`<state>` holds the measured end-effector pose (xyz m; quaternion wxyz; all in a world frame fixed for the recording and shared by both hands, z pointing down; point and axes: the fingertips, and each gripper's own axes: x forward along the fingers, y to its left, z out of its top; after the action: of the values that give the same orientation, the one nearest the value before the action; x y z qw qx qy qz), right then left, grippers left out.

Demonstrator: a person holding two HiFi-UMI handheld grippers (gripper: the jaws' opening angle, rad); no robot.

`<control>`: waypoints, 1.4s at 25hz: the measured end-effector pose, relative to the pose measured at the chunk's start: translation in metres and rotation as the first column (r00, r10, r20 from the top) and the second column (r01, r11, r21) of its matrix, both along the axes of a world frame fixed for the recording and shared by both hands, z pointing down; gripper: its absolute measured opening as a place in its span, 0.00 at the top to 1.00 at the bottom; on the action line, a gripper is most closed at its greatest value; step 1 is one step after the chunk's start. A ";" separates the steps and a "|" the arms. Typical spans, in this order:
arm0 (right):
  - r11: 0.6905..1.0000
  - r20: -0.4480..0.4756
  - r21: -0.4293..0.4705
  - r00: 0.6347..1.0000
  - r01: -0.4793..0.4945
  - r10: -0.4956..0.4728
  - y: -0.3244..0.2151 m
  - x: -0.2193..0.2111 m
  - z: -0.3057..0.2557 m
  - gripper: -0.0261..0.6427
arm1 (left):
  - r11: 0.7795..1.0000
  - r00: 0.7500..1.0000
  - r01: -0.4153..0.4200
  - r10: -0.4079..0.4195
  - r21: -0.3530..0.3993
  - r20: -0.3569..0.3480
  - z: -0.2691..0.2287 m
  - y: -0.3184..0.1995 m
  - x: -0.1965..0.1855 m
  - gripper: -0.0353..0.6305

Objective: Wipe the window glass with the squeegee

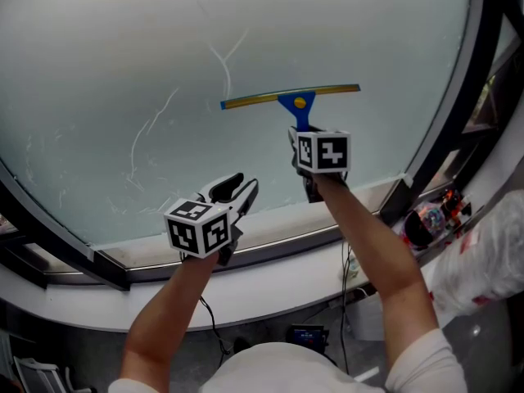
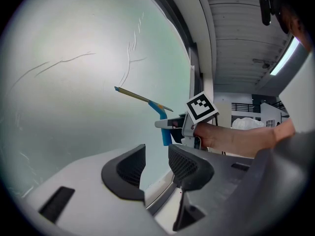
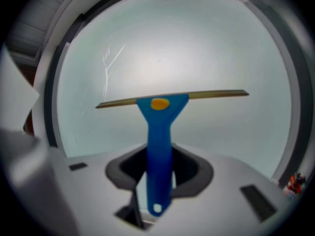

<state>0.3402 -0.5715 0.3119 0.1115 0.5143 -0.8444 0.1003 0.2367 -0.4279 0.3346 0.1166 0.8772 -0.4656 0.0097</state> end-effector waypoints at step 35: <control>0.991 -0.061 -0.135 0.998 0.003 -0.011 0.001 0.002 0.101 0.74 | 0.995 1.000 0.012 -0.014 -0.103 -0.018 0.060 -0.001 0.002 0.70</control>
<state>0.3425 -0.5704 0.4129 0.1722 0.5055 -0.8337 0.1410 0.2390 -0.4287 0.3947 0.1660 0.8670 -0.4692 0.0247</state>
